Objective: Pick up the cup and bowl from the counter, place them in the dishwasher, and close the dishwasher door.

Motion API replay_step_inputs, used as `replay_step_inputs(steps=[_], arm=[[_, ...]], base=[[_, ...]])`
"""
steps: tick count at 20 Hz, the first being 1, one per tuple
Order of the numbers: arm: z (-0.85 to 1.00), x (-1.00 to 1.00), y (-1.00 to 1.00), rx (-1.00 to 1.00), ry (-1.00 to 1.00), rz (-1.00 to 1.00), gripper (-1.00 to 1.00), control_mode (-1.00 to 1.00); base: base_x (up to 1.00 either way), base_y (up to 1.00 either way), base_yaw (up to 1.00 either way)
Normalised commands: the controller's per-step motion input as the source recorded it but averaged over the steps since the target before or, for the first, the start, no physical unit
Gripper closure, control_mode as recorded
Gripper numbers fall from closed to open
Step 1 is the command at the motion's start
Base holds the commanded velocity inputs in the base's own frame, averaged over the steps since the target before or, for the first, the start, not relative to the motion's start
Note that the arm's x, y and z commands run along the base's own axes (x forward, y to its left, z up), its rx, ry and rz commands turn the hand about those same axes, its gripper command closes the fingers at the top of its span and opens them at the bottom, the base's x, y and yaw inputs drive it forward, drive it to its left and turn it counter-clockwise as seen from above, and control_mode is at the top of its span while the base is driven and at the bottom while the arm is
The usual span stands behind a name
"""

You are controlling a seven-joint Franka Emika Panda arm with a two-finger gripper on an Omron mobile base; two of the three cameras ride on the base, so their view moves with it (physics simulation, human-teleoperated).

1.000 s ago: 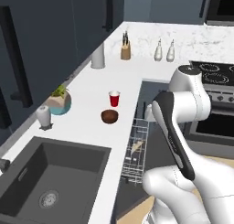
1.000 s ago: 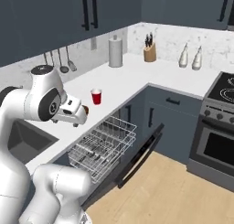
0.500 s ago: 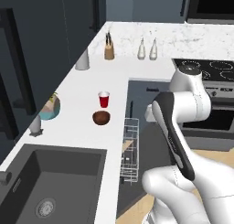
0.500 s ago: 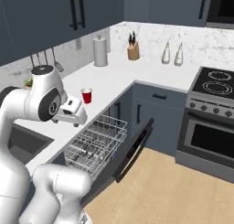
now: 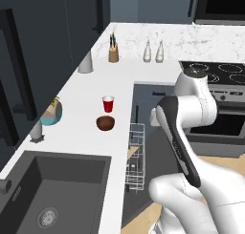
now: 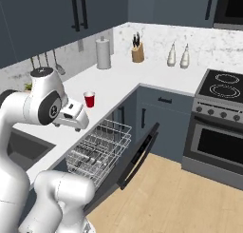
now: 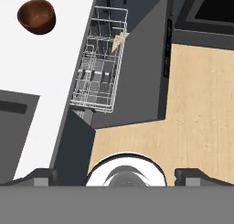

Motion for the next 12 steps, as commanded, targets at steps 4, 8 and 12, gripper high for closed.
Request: replay_step_inputs(steps=[4,8,12], arm=[[0.0,0.19,0.0,0.0,-0.02,0.0,-1.0,-1.0],[0.0,0.44,0.0,0.02,-0.04,0.0,-1.0,-1.0],[-0.03,0.44,0.03,0.01,-0.04,0.0,-1.0,-1.0]], base=[[0.0,0.0,0.0],[0.0,0.0,0.0],[0.0,0.0,0.0]])
